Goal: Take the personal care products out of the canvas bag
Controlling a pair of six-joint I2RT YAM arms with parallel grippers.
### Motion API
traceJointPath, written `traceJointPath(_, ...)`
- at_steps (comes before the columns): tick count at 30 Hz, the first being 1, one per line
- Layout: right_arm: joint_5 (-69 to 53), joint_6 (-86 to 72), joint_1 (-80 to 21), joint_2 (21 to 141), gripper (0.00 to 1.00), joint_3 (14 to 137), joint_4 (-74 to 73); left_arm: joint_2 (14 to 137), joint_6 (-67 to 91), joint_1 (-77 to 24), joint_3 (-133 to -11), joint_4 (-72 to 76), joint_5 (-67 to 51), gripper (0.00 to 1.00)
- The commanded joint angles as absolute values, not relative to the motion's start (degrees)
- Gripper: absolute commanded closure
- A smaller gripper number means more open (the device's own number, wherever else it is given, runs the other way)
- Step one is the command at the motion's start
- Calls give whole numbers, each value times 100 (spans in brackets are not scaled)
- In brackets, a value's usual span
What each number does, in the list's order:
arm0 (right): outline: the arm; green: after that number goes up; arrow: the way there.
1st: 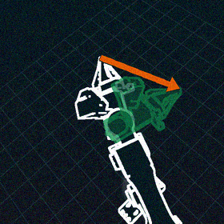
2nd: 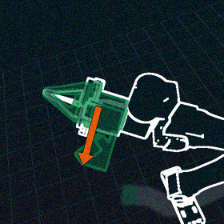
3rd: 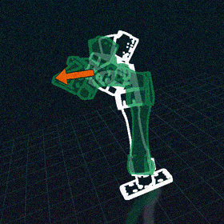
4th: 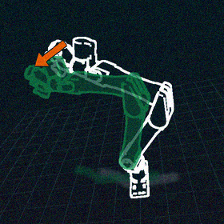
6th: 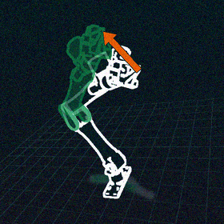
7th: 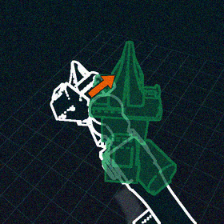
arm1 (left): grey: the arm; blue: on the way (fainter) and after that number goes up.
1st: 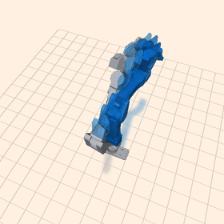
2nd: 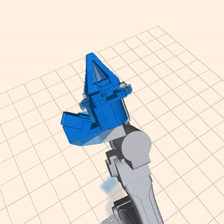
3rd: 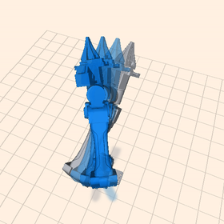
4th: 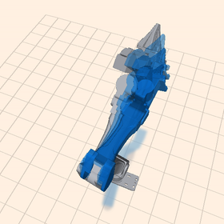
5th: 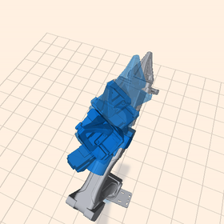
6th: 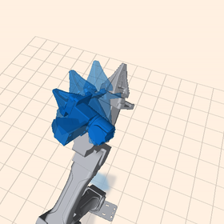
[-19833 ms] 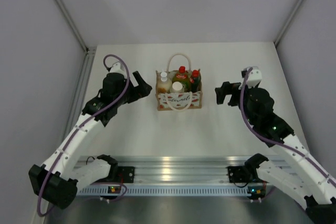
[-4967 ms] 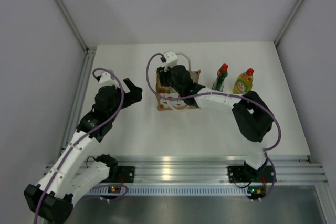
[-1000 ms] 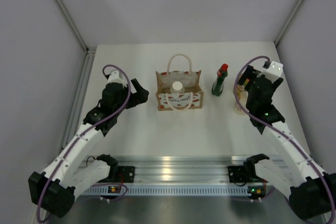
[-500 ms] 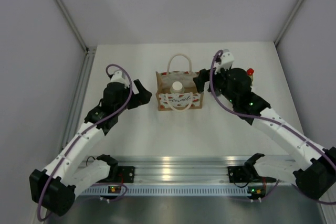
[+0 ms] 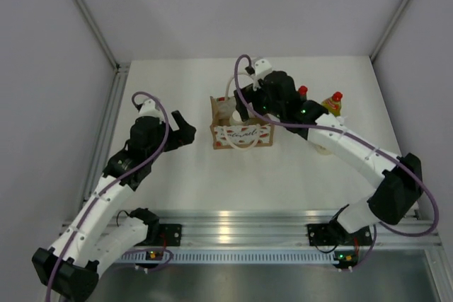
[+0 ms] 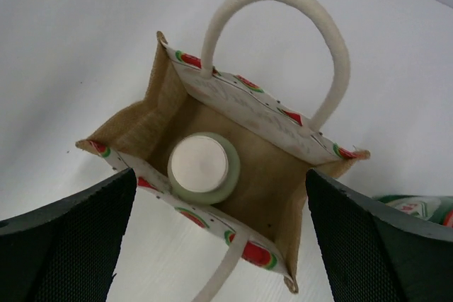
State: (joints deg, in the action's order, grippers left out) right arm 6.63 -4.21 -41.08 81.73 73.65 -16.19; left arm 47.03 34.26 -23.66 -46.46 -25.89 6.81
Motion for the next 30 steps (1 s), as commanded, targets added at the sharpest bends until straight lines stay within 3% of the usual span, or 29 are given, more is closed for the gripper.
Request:
traceJointPath(1,667,-202,-4263,8743,0,8138,-2451,4798,3340,-2364,-4790,-2707,870,2)
traceJointPath(10,466,-44,-4342,10088,5,9105,-3102,4940,3384,-2373,-4720,-2672,835,2)
traceJointPath(30,395,62,-4324,11425,4,9668,-3568,4966,3375,-2373,-4667,-2628,826,2)
